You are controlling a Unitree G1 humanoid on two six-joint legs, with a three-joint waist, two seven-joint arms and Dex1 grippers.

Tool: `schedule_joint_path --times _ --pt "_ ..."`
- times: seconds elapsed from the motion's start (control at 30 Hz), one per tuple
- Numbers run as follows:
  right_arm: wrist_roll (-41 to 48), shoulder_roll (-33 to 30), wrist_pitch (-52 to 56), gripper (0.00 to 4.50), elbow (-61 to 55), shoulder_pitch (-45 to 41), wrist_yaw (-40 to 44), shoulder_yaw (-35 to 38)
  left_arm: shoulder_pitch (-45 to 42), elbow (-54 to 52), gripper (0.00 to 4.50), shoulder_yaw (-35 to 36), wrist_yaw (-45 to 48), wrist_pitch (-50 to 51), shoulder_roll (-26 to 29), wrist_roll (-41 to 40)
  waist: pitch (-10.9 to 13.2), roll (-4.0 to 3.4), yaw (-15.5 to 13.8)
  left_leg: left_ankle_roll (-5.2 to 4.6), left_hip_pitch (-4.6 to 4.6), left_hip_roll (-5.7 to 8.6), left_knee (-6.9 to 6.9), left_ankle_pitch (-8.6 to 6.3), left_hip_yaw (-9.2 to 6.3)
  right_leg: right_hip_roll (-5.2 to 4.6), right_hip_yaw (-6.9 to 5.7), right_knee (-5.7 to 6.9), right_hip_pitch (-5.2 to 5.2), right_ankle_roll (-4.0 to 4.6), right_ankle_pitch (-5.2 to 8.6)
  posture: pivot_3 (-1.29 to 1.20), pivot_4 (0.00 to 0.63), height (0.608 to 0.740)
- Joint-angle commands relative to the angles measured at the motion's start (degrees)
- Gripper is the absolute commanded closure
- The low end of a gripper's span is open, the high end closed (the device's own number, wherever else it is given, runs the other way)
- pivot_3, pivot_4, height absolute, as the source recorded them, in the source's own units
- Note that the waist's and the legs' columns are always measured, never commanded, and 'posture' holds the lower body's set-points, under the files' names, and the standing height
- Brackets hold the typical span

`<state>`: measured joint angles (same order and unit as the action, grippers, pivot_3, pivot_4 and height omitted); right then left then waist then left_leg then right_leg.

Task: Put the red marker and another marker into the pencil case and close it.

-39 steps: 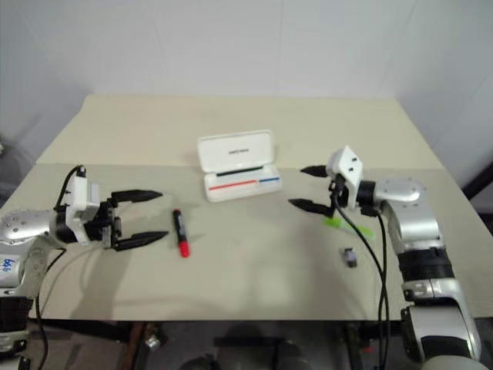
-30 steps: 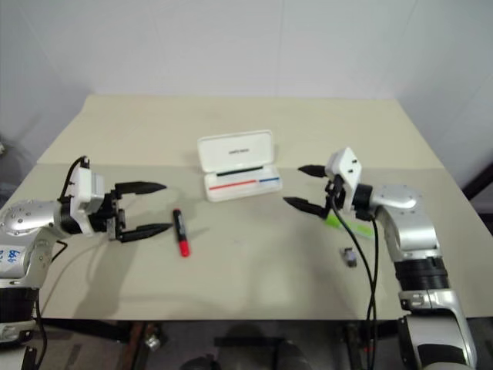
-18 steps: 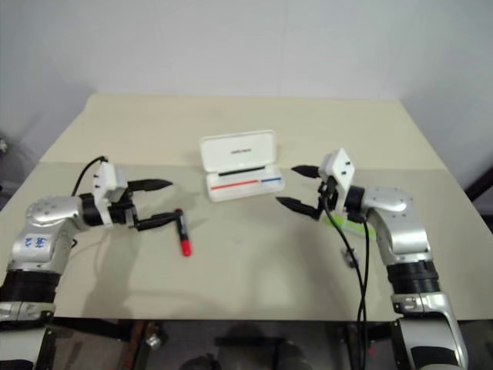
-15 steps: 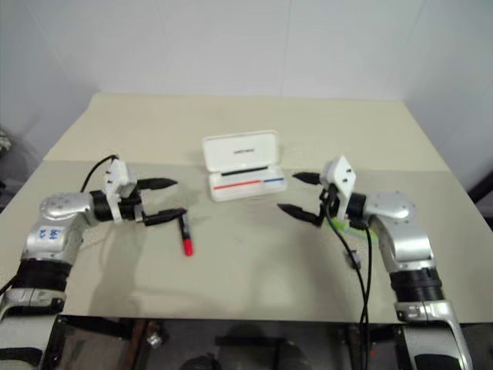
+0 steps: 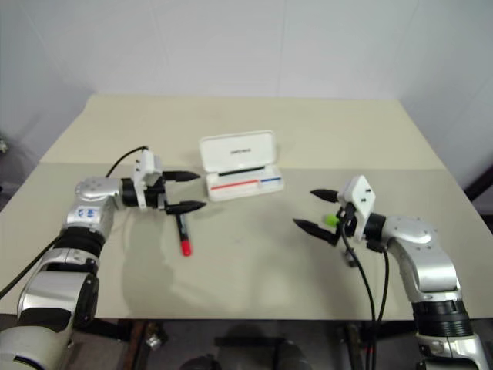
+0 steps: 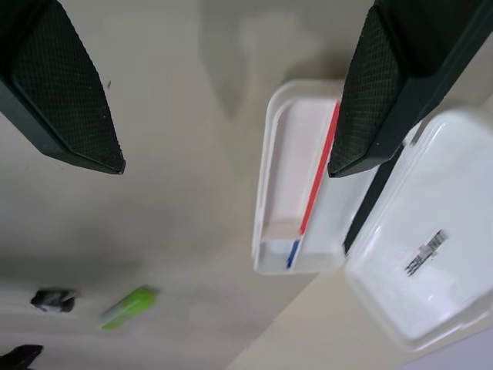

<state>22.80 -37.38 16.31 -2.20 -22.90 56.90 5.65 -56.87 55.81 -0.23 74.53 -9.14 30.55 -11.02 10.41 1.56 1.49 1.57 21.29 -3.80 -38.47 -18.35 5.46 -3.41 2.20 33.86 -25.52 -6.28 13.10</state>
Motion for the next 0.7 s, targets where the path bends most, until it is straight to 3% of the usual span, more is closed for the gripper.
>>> schedule_joint_path --times 0.03,0.7 --pt "1.1 -0.6 -0.7 0.0 -2.5 0.9 0.1 1.4 -2.8 2.9 0.02 -0.7 1.2 -2.4 -1.3 1.7 0.0 0.0 0.0 0.0 0.0 0.0 0.0 0.0 -0.01 0.0 0.0 -0.01 0.0 0.0 0.0 0.0 0.15 0.74" --pt "2.8 -0.7 1.4 0.0 -13.7 13.7 -6.1 6.2 -9.6 17.4 0.02 -1.1 -9.2 -5.5 -7.0 11.0 0.0 0.06 0.0 -0.05 0.08 0.01 -0.3 -0.03 -0.09 0.0 0.01 -0.06 0.0 -0.08 -0.04 0.0 0.15 0.74"
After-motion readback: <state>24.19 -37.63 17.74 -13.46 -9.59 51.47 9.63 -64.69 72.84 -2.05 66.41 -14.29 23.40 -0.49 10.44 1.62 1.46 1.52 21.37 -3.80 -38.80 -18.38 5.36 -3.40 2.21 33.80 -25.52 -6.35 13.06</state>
